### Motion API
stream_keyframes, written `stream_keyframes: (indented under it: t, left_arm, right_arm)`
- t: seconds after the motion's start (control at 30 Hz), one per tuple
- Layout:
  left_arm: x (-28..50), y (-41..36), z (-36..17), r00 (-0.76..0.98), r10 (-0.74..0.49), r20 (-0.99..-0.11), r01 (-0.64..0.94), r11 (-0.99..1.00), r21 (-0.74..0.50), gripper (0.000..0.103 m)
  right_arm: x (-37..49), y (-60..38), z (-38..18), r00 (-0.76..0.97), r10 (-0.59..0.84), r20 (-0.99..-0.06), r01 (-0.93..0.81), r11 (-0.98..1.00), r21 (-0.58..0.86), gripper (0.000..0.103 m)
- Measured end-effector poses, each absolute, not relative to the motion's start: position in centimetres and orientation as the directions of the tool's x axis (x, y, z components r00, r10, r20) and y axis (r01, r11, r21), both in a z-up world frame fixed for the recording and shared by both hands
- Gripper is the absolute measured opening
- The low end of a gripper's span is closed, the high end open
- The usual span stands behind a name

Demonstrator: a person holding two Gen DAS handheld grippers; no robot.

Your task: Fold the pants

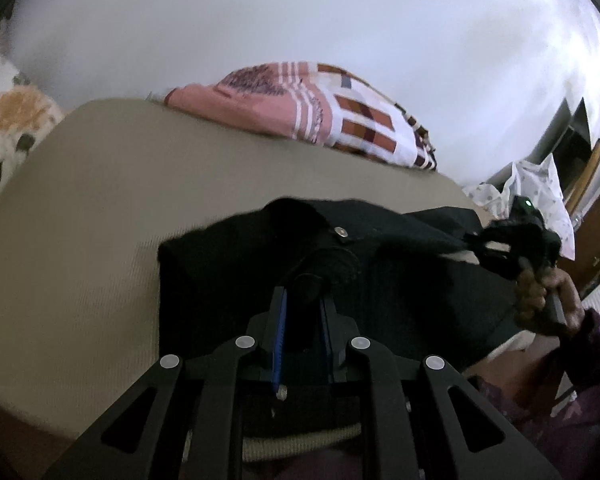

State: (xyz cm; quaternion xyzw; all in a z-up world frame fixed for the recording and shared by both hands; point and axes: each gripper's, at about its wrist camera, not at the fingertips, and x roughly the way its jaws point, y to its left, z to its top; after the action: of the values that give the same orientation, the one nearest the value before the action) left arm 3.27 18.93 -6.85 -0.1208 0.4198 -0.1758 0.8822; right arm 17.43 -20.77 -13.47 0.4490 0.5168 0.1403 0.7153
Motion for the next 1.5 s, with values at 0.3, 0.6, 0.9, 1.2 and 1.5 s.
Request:
stream_keyframes:
  t: [0.3, 0.6, 0.9, 1.2, 1.5]
  left_arm:
    - [-0.3, 19.6, -9.5, 0.51, -0.374, -0.775, 0.159, 0.926, -0.342, 0.016]
    - [-1.2, 19.9, -10.9, 0.493, -0.32, -0.809, 0.138, 0.947, -0.291, 0.016]
    - [-2.0, 19.6, -11.5, 0.467, -0.272, -0.841, 0.138, 0.962, -0.235, 0.016]
    - [-2.4, 18.9, -12.0, 0.461, -0.193, -0.866, 0.141, 0.98, -0.144, 0.023]
    - [-3.7, 20.7, -8.9, 0.558, -0.025, -0.829, -0.011, 0.999, -0.038, 0.068]
  right_arm:
    - [9.2, -21.5, -16.0, 0.383, 0.672, -0.633, 0.307, 0.554, 0.774, 0.006]
    - [4.4, -21.7, -18.5, 0.33, 0.692, -0.642, 0.351, 0.541, 0.764, 0.006]
    - [2.3, -21.7, -19.1, 0.306, 0.699, -0.646, 0.355, 0.546, 0.759, 0.006]
    - [1.7, -21.7, -20.5, 0.294, 0.708, -0.642, 0.356, 0.542, 0.761, 0.005]
    - [1.6, -22.0, -21.1, 0.31, 0.738, -0.599, 0.361, 0.492, 0.792, 0.005]
